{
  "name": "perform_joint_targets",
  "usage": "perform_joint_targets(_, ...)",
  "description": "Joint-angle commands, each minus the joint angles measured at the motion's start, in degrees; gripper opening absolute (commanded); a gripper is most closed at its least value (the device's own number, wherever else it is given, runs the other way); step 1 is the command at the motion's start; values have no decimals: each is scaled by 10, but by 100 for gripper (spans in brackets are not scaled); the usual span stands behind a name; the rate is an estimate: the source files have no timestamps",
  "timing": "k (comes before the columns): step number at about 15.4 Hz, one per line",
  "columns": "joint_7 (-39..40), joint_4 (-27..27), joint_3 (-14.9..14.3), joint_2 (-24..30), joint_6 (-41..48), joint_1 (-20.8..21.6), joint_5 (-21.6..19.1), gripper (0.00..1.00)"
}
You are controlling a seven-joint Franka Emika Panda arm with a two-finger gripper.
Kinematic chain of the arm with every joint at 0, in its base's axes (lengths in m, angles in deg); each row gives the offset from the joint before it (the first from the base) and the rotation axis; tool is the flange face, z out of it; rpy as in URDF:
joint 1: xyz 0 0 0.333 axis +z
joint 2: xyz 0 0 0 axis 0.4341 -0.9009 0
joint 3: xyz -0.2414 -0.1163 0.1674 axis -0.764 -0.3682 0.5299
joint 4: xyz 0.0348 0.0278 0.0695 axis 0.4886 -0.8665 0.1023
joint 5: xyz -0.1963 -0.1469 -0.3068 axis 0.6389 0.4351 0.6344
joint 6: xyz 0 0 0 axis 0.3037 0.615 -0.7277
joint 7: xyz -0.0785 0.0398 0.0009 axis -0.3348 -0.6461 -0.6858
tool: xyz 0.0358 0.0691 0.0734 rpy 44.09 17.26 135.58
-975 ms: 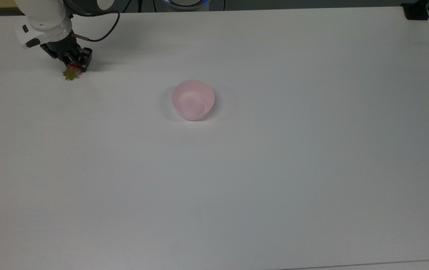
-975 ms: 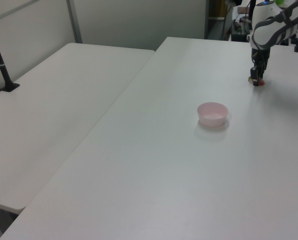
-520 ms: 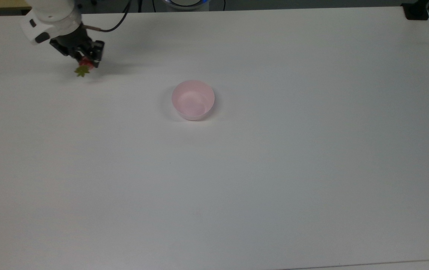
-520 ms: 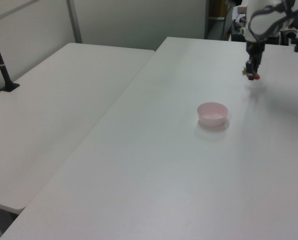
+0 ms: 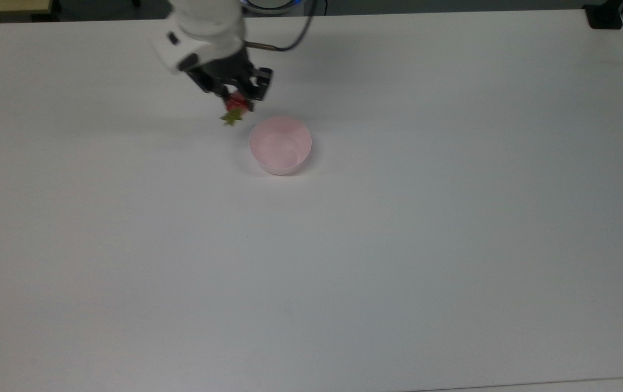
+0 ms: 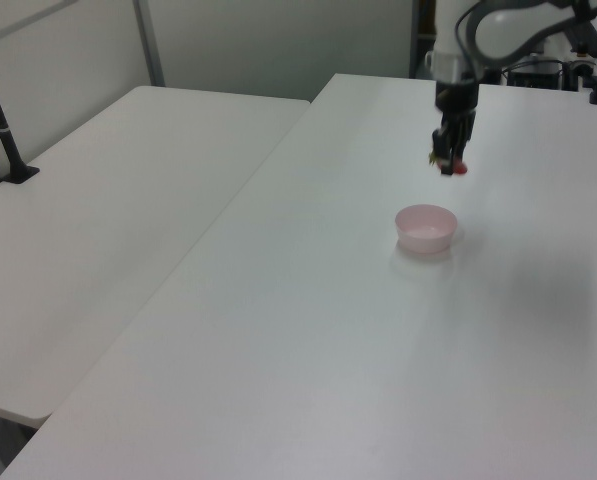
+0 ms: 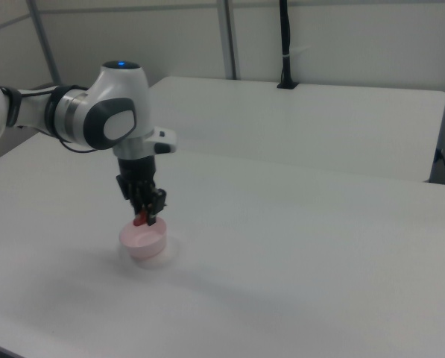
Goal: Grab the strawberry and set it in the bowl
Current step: 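Carry the strawberry over the pink bowl and lower it inside, then open the gripper to release the strawberry into the bowl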
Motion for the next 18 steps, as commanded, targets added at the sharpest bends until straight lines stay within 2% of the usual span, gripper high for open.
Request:
perform_joint_targets(1, -54, 7, 17, -48, -38, 13, -8, 35)
perform_joint_targets(6, -104, 8, 20, -81, -106, 19, -8, 35)
perform_joint_targets(7, -107, 8, 24, -84, -108, 19, -8, 42)
perform_joint_targets(8, -108, 8, 28, -86, -107, 20, -5, 65)
perform_joint_targets(9, -108, 8, 30, -87, -107, 21, -5, 81)
perform_joint_targets(12, -127, 9, 30, -86, -103, 23, -5, 98)
perform_joint_targets(15, -145, 31, 31, -63, -66, 23, -5, 100)
perform_joint_targets(18, -182, 110, 31, -28, 46, 16, 14, 100)
